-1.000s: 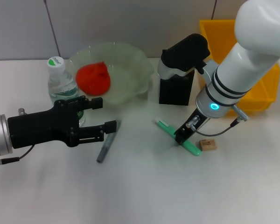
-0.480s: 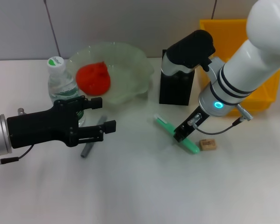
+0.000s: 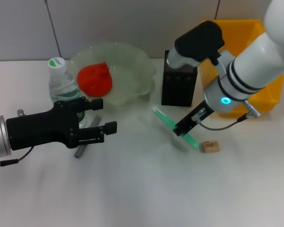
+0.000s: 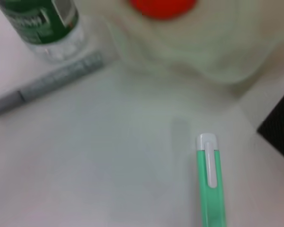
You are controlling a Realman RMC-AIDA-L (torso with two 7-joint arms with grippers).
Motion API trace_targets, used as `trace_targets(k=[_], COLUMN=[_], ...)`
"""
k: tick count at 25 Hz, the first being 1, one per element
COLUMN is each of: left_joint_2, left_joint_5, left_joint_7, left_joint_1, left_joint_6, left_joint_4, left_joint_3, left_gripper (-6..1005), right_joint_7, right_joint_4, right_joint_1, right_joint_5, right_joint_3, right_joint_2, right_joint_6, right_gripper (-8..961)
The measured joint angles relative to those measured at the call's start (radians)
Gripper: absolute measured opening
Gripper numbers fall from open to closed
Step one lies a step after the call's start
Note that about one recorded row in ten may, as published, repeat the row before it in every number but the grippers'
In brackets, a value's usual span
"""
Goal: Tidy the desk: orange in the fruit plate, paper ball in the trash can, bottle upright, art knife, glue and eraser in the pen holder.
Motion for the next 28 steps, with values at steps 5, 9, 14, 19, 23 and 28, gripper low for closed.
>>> trace_targets(k=[5, 9, 14, 19, 23, 28], left_joint_2=[0.0, 0.0, 0.0, 0.0, -0.003, -0.008], left_joint_5=[0.0, -0.001, -0.001, -0.002, -0.002, -0.002], left_joint_7=[0.0, 0.0, 0.0, 0.0, 0.0, 0.008], left_joint_1=[0.001, 0.001, -0.001, -0.001, -0.001, 0.001], left_joint_6=[0.001, 0.001, 0.001, 0.001, 0.001, 0.006], left_joint_4=[0.0, 0.0, 0.0, 0.0, 0.0, 0.0], left_joint_3=[-0.005, -0.006, -0.006, -0.009, -0.019, -0.02], left_gripper=[767, 766, 765, 764, 764, 763], right_joint_7=[-0.079, -0.223, -0.452, -0.661, -0.837, -1.021], right_joint_4=[-0.131, -0.239, -0.302, -0.287, -0.206, -0.042], right_joint_1=[-0.082, -0.184, -0.3, -0.388, -0.415, -0.383], right_joint_5=[0.056, 0.212, 0.444, 0.674, 0.837, 0.965], right_joint_3=[0.035, 0.086, 0.192, 0.307, 0.391, 0.496], right_joint_2=[0.002, -0.002, -0.002, -0.002, -0.002, -0.002], right_joint_6=[-0.037, -0.055, -0.083, -0.084, -0.079, -0.063], right_gripper=[191, 194, 197, 200, 203, 207])
